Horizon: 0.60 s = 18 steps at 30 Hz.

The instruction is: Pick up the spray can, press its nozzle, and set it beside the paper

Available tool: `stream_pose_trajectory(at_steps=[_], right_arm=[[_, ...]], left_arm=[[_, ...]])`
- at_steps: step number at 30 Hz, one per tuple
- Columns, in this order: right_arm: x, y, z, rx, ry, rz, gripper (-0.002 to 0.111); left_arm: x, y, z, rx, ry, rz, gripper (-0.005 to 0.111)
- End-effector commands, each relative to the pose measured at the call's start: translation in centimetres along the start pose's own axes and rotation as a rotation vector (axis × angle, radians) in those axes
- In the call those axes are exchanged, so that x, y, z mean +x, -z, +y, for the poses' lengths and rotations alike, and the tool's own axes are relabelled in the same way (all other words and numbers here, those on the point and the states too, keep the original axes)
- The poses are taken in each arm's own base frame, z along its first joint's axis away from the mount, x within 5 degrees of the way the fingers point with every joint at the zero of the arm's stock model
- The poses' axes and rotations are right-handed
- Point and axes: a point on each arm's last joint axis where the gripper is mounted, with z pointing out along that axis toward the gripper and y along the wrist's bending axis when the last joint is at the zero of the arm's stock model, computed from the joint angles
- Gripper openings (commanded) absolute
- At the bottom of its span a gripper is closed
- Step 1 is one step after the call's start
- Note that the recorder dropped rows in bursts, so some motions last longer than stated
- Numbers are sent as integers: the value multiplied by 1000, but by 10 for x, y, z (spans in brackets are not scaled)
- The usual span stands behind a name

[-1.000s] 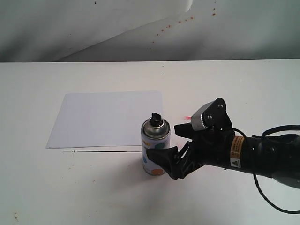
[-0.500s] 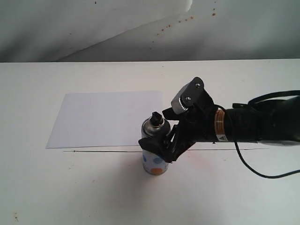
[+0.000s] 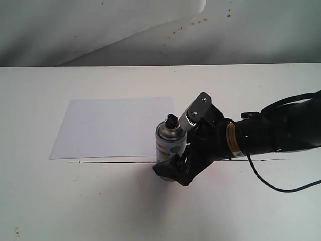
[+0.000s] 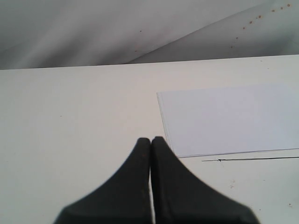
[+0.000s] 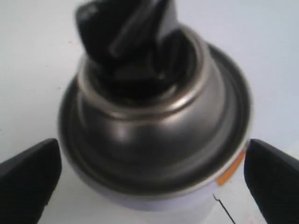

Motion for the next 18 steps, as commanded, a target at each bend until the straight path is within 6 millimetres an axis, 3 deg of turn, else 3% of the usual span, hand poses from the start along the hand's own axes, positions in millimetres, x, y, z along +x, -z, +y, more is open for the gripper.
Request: stream_pose_trajectory(at_steps=[1, 6, 18], right_arm=[[5, -11, -4, -5, -8, -43, 97], [-15, -12, -10, -11, -15, -111, 97], [-10, -13, -12, 5, -34, -68, 95]], left_arm=[[0, 0, 0, -3, 2, -14, 0], [0, 0, 0, -3, 2, -14, 0], [0, 0, 0, -3, 2, -14, 0]])
